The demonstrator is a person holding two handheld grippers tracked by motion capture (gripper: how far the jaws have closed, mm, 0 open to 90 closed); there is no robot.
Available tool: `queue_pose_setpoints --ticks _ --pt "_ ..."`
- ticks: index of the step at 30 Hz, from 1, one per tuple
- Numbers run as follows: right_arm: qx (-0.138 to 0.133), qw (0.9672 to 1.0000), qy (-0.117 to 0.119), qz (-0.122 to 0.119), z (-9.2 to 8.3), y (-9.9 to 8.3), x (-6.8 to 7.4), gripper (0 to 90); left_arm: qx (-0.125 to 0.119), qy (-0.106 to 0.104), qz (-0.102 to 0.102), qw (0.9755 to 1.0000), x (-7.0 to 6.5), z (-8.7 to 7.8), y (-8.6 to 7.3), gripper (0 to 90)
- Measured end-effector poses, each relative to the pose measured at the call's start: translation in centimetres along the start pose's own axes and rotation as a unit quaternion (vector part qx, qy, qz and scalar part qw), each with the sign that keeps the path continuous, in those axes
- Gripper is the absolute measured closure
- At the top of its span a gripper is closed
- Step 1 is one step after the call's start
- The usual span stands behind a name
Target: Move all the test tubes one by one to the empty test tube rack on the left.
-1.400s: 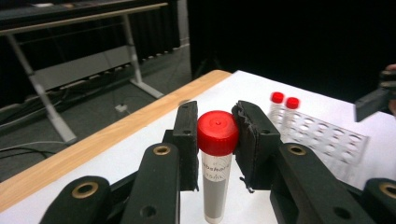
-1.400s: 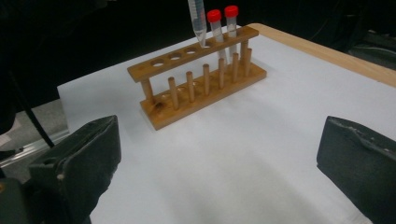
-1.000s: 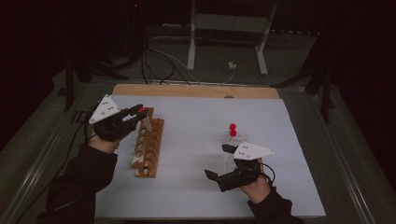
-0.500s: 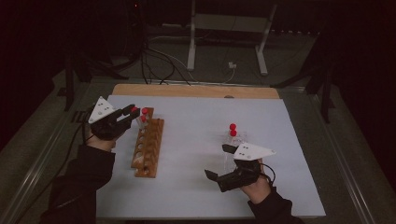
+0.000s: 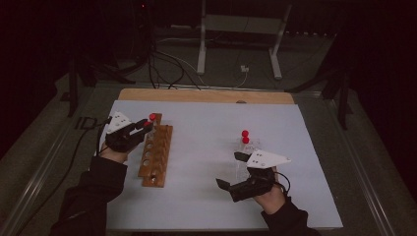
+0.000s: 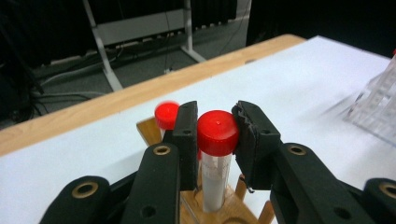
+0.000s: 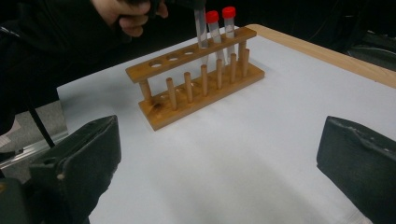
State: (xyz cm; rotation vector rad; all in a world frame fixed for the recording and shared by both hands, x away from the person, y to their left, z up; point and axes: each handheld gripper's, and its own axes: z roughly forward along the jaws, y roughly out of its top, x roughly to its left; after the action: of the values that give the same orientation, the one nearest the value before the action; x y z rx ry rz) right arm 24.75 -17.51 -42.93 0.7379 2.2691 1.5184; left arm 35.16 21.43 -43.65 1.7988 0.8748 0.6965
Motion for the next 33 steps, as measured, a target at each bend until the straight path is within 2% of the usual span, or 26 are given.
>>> queue_pose_setpoints --ticks 15,24,25,26,30,31,33 --pt "-0.001 1.0 0.003 0.005 -0.1 0.0 -0.2 0.1 0.035 0.0 0.008 0.9994 -0.2 1.0 -1.3 71.8" --pt "-0.001 1.0 0.005 0.004 -0.1 0.0 -0.2 0.1 0.04 -0.003 0.01 0.9991 -0.2 0.8 -1.3 70.7" --pt "-0.001 1.0 0.006 0.006 -0.1 0.0 -0.2 0.1 0.037 -0.011 0.004 0.9992 -0.2 0.7 -1.2 69.1" --pt "-0.002 1.0 0.006 0.006 -0.2 0.0 -0.2 0.1 0.038 -0.013 0.003 0.9992 -0.2 0.6 -1.2 63.9" --pt "-0.008 1.0 0.003 0.005 -0.4 0.1 -0.2 0.1 0.038 -0.022 0.007 0.999 -0.7 0.0 -0.8 48.3" --pt "-0.009 0.9999 0.001 0.004 -0.4 0.1 -0.3 0.1 0.036 -0.035 0.005 0.9987 -0.8 -0.3 -0.7 44.4" --pt "-0.012 0.9999 -0.002 0.003 -0.6 0.2 -0.4 0.1 0.029 -0.046 0.003 0.9985 -1.2 -0.9 -0.5 35.2"
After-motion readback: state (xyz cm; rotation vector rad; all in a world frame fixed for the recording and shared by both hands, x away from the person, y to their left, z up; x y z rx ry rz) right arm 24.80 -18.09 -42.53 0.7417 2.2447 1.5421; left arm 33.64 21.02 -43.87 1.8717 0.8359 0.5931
